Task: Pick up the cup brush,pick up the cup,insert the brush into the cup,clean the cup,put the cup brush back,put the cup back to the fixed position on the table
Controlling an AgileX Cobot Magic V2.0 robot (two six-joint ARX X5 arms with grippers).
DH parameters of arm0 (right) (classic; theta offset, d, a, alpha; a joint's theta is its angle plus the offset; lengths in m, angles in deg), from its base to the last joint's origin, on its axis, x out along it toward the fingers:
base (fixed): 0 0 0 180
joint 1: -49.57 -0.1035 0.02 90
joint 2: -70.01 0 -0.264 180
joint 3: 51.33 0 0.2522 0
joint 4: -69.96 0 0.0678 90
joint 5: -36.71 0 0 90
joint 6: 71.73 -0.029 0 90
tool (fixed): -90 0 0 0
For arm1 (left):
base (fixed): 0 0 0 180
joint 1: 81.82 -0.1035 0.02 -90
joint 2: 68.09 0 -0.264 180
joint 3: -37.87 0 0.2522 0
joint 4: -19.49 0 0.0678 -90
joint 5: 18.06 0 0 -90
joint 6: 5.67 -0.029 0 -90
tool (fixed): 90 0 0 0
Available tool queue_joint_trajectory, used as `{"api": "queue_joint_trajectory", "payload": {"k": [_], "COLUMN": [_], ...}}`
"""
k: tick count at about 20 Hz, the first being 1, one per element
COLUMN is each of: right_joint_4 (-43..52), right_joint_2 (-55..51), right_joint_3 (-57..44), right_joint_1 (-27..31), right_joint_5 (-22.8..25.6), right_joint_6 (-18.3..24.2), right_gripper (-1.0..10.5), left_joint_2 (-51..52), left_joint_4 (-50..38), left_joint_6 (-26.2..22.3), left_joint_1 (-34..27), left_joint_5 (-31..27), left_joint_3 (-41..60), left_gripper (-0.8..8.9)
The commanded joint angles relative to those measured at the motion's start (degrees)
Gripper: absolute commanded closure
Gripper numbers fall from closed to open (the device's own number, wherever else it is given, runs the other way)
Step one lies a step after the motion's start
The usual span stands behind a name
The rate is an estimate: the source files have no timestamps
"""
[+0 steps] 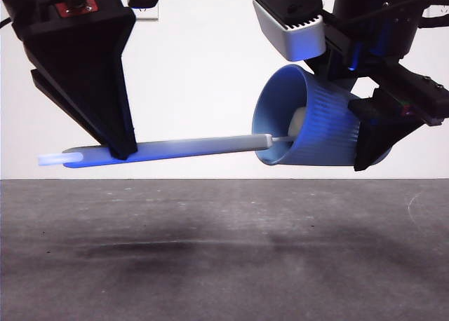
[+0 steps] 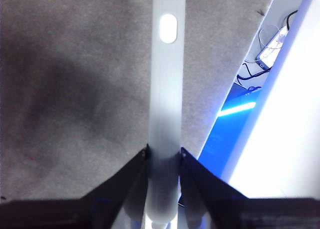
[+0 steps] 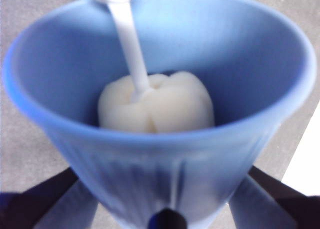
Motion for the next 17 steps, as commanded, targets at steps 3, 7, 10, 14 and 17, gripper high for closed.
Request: {"api": "queue_joint_trajectory", "payload": {"k": [3, 7, 10, 14, 17], "right_joint_4": [0.33, 0.31, 0.31, 0.31, 0.37], "right_joint_2": [0.50, 0.50, 0.50, 0.50, 0.50], "right_joint_3": [0.17, 0.17, 0.17, 0.17, 0.17], "right_joint_1": [-0.20, -0.20, -0.20, -0.20, -0.20], "right_joint_5": [-0.33, 0.74, 0.74, 0.76, 0.76], "right_joint_6": [-1.77, -1.81, -2.78, -4.46, -5.57], "right_gripper": [9.6, 9.6, 9.6, 9.6, 9.6], "left_joint_2": [0.13, 2.40, 5.64, 10.73, 15.21], "left_joint_4": [3.19, 9.66, 12.50, 18.91, 23.26], "left_joint_6": [1.14, 1.14, 2.10, 2.16, 2.08], "left_joint_1": [-0.22, -0.83, -2.97, -6.21, -8.26], "left_joint_5": [-2.29, -7.74, -7.72, -11.87, -12.04], "left_joint_3": [-0.09, -0.09, -0.09, -0.09, -0.09], "left_gripper": [8.22, 8.22, 8.22, 8.22, 8.22]}}
